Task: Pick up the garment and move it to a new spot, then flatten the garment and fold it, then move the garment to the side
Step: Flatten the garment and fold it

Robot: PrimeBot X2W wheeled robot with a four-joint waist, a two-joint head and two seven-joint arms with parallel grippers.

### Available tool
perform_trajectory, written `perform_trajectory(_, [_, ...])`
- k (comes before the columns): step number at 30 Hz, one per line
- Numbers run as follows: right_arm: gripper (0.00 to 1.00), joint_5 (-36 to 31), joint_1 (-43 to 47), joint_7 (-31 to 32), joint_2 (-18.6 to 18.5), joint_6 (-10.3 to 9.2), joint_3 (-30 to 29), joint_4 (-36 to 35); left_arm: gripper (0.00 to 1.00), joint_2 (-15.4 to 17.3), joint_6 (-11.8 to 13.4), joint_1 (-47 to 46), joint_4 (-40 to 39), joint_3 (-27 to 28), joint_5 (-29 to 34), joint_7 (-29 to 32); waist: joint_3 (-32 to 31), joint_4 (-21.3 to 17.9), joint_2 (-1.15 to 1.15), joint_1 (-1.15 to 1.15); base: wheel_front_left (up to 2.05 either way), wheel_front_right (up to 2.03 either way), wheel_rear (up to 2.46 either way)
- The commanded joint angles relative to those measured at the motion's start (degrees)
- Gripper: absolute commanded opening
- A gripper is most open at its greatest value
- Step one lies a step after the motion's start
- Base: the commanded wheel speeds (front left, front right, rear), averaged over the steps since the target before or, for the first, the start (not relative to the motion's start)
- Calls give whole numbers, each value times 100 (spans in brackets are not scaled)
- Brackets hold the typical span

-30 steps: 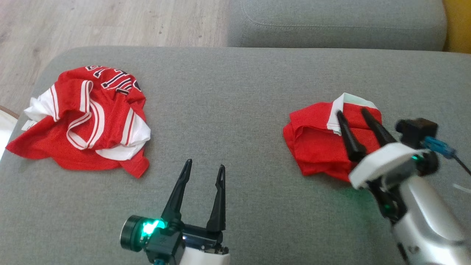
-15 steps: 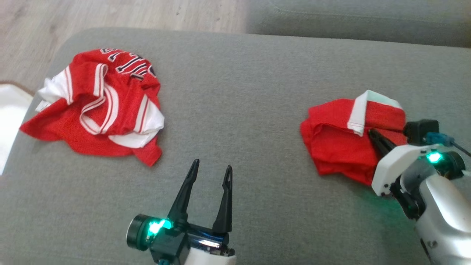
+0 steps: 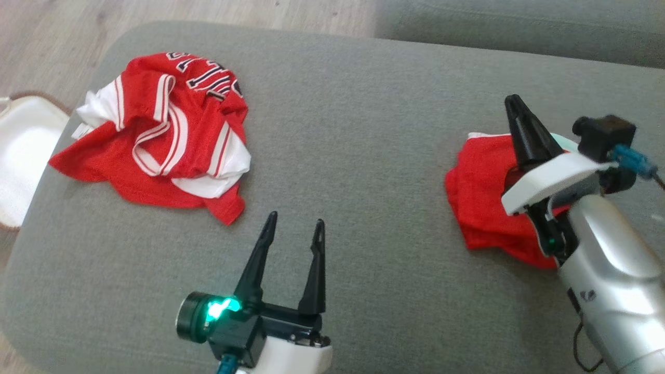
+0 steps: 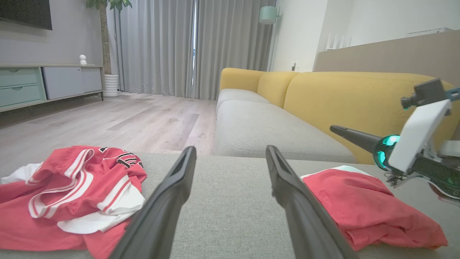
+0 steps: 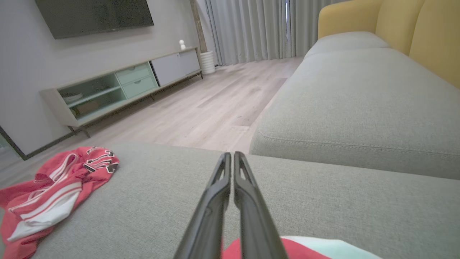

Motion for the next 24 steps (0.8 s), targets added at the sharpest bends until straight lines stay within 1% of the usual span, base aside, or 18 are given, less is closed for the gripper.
perform_trajectory(1, [31,79,59,-208,9,39,112,-207,100,-44,54,-117,-179,192,25,-29,-101,-102,0,-1,0,0,0])
perform_trajectory(2, [47,131,142,-303,7,39,98,-280,100,-44,74,-84,-178,230,27,-29,-157,-157,0,-1,0,0,0])
perform_trajectory(3, [79,162,251,-380,5,39,64,-374,100,-44,106,-36,-167,284,25,-29,-227,-229,0,-1,0,0,0])
perform_trajectory(4, [100,181,390,-435,7,39,-13,-473,100,-44,136,20,-149,340,16,-29,-293,-301,0,-1,0,0,0])
perform_trajectory(7, [100,73,972,-506,38,39,-277,-851,100,-45,208,212,-65,540,-10,-29,-578,-542,0,-1,0,0,0])
perform_trajectory(9, [100,-128,1458,-512,98,39,-542,-1286,100,-45,214,358,-14,667,-18,-29,-769,-687,0,-1,0,0,0])
perform_trajectory(14, [100,-570,2699,-515,405,39,-1242,-2354,100,5,130,661,48,971,90,-29,-1067,-983,0,-1,0,0,0])
perform_trajectory(16, [100,-771,3105,-516,526,39,-1379,-2641,100,14,96,760,65,1077,149,-29,-1159,-1068,0,-1,0,0,0])
perform_trajectory(21, [100,-1456,3868,-516,682,39,-1460,-2988,100,11,33,1059,128,1330,255,-29,-1368,-1220,0,-1,0,0,0])
perform_trajectory(24, [100,-1638,4164,-516,821,39,-1472,-2988,100,11,-3,1262,176,1470,326,-29,-1472,-1282,0,-1,0,0,0])
